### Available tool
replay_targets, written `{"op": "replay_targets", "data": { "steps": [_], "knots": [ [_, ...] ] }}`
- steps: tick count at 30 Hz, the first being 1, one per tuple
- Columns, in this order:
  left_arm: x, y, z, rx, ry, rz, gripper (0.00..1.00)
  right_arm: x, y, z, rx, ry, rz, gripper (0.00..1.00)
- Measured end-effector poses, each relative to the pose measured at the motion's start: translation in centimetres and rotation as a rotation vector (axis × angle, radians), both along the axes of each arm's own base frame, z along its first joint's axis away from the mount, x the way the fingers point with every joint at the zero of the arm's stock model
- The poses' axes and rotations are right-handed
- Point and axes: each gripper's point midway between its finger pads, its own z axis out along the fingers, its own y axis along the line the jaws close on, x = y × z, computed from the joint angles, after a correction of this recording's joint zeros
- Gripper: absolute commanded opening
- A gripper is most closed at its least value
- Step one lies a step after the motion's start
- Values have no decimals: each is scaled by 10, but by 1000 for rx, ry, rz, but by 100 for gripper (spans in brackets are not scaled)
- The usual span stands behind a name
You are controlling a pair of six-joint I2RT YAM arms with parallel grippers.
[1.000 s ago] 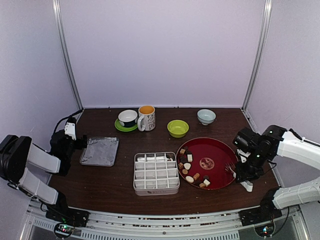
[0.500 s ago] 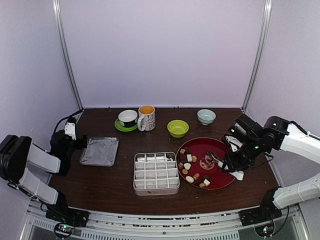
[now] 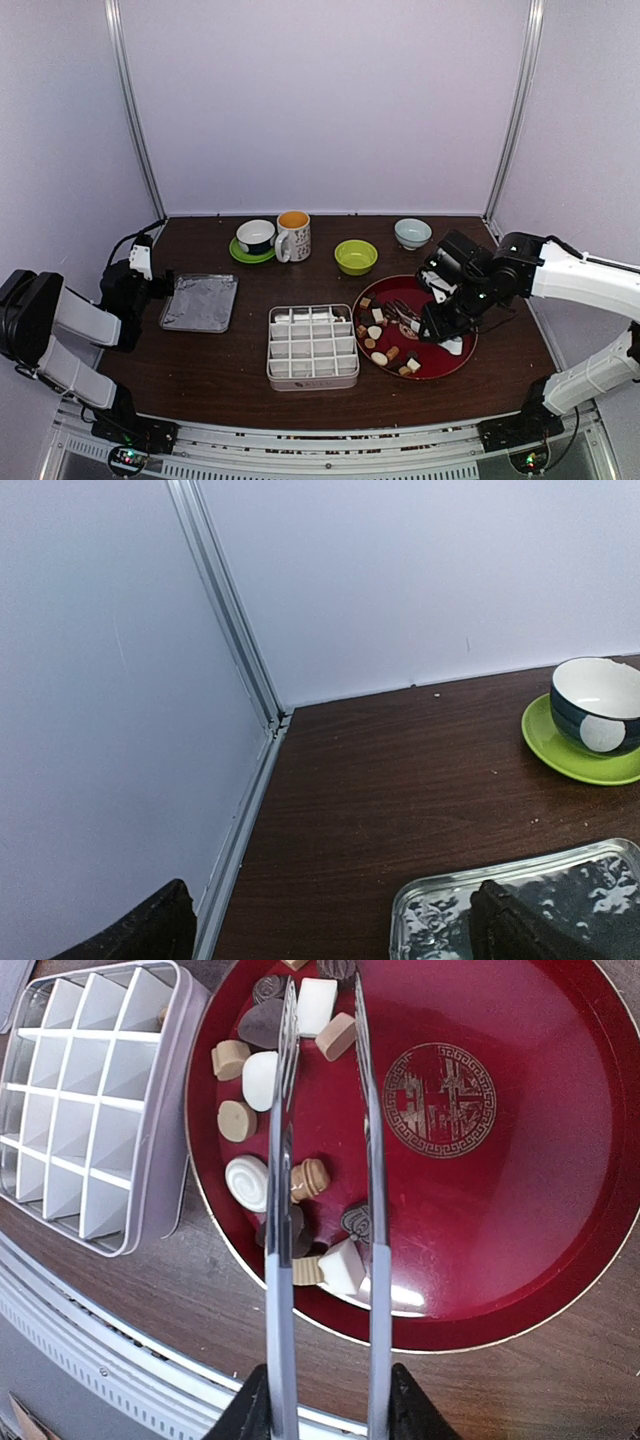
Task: Pack the chocolate
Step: Pick up the fake chocolate from the plate.
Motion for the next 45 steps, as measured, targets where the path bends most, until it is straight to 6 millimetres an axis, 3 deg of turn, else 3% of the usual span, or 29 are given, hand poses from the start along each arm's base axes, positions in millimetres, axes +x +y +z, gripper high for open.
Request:
{"op": "replay_targets", "data": {
  "steps": [19, 28, 39, 45],
  "knots": [
    [0, 0, 0, 0, 0, 0, 98, 18, 11, -33, -81, 14, 0, 38],
    [0, 0, 0, 0, 0, 0, 98, 20, 10, -33, -86, 2, -13, 24],
    [0, 0, 0, 0, 0, 0, 98, 21, 11, -8, -13, -66, -1, 18],
    [0, 0, 0, 0, 0, 0, 98, 13, 31, 15, 153, -105, 78, 18]
  ]
}}
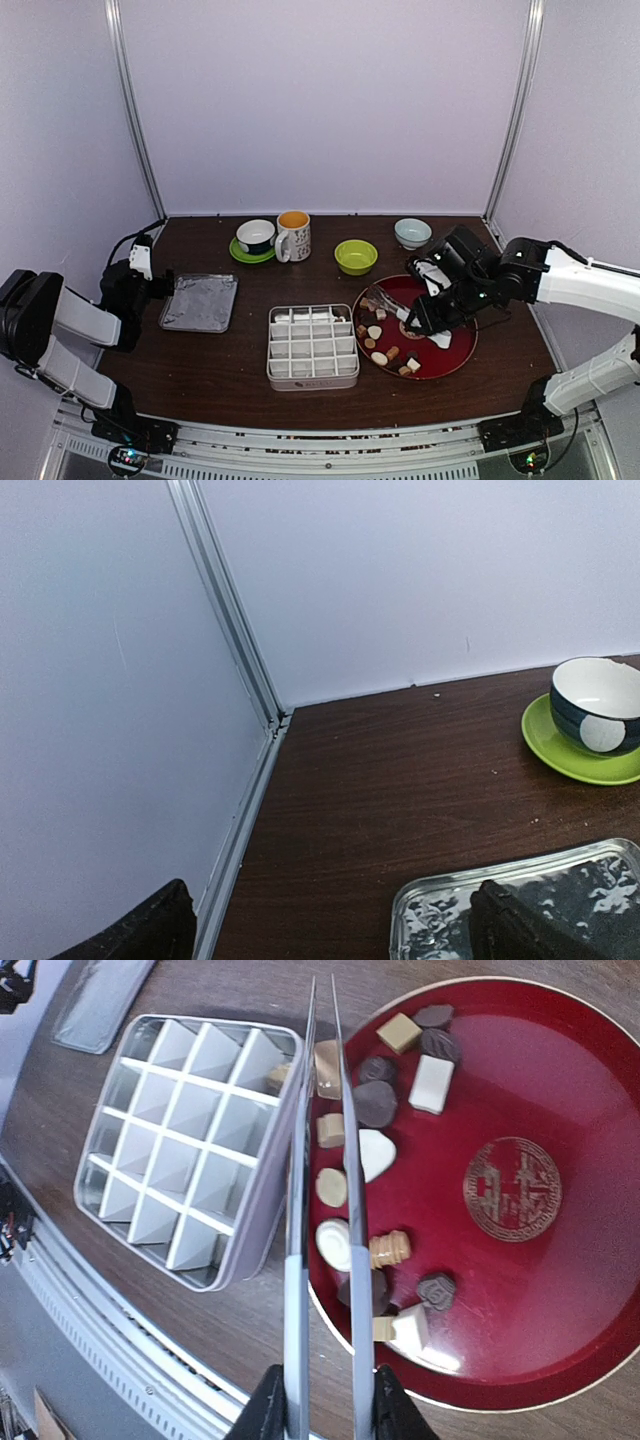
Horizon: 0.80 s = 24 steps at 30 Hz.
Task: Pack the chocolate
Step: Pick up the fake chocolate from the plate, then place the fake chocolate in the empty pocket of the box.
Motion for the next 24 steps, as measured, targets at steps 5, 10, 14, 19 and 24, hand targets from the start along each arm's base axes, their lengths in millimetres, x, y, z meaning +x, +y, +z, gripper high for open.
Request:
{"op": "replay_targets", "data": {
  "steps": [5, 10, 14, 19, 24],
  "knots": [
    [0, 0, 0, 0, 0, 0, 98, -10, 27, 16, 121, -19, 102, 18],
    [0, 0, 0, 0, 0, 0, 98, -17, 41, 9, 124, -8, 169, 18],
    [0, 0, 0, 0, 0, 0, 98, -20, 45, -10, 71, 23, 202, 19],
    [0, 0, 0, 0, 0, 0, 98, -22, 46, -23, 30, 39, 231, 20],
    [0, 0, 0, 0, 0, 0, 98, -23, 46, -26, 16, 38, 250, 28]
  ]
}}
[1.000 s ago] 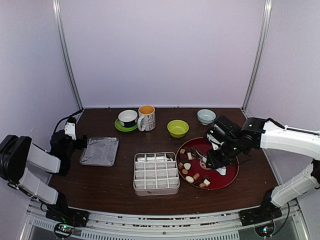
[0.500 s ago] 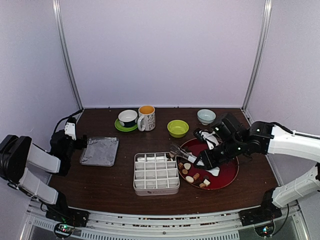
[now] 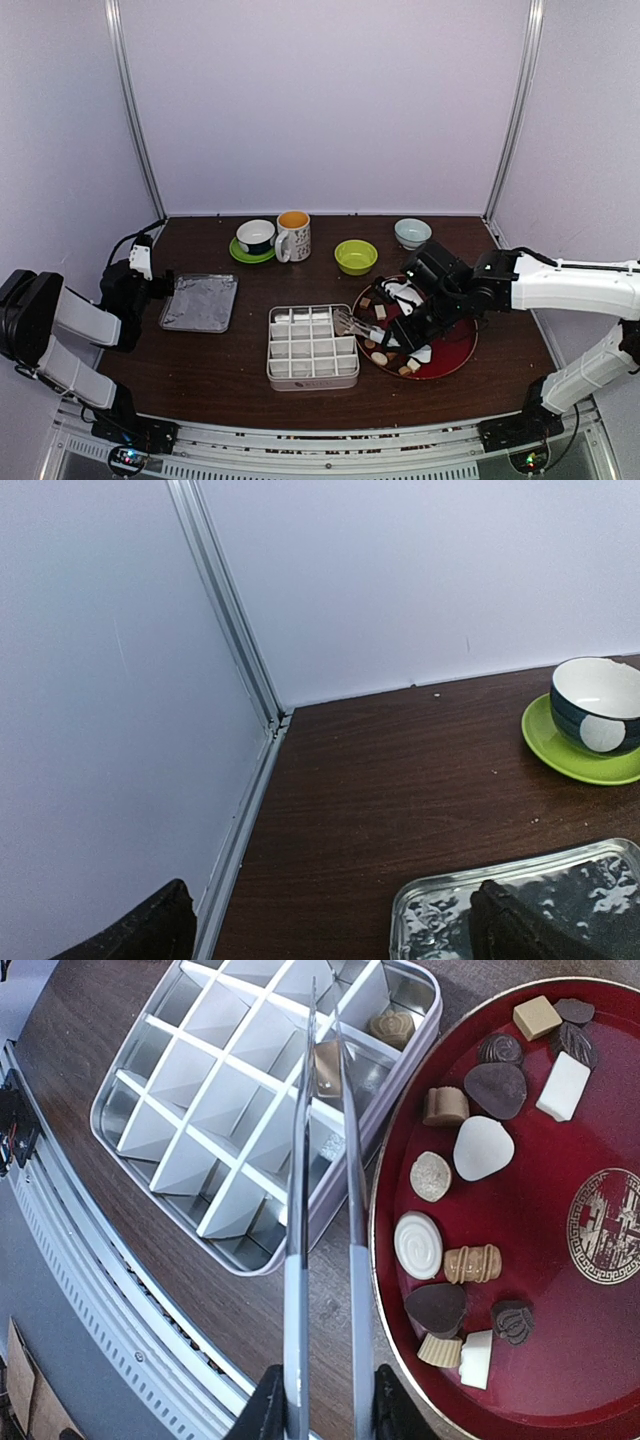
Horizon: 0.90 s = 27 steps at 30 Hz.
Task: Pack the chocolate
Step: Place the fake chocolate in the empty pocket of the box, then pick up the fake chocolate from the plate.
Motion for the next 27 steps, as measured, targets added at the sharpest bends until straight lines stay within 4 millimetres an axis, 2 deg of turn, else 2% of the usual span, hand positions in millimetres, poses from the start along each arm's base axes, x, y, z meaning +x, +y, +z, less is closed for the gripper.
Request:
{"op": "replay_targets", "data": {
  "steps": [6, 14, 22, 27],
  "knots": [
    [0, 0, 0, 0, 0, 0, 98, 0, 0, 0, -4, -7, 1, 34],
    [0, 0, 0, 0, 0, 0, 98, 5, -4, 10, 4, -51, -18, 34],
    [0, 0, 0, 0, 0, 0, 98, 23, -31, 26, -41, -154, -129, 35],
    [0, 0, 0, 0, 0, 0, 98, 34, -54, 18, -90, -154, -225, 38]
  ]
}}
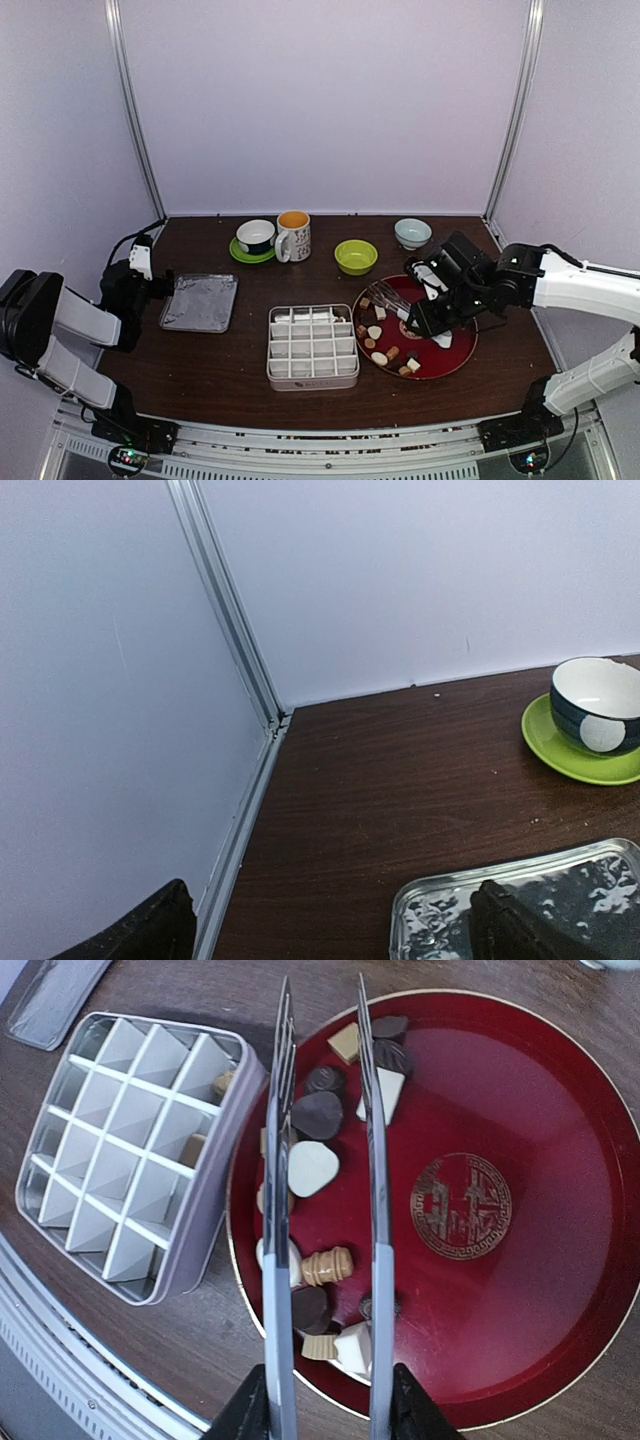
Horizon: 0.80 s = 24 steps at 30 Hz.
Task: Pack the chocolate
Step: Pick up the fake chocolate from the plate.
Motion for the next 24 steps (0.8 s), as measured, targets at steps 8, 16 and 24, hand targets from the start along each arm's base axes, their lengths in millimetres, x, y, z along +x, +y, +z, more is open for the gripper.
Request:
{"op": "replay_targets", "data": {
  "steps": [8, 16, 24],
  "knots": [
    [0, 0, 0, 0, 0, 0, 98, 0, -14, -19, -62, 36, -63, 42],
    [0, 0, 0, 0, 0, 0, 98, 3, -17, -33, -105, 56, -88, 42],
    [0, 0, 0, 0, 0, 0, 98, 4, -17, -50, -155, 89, -89, 42]
  ]
}}
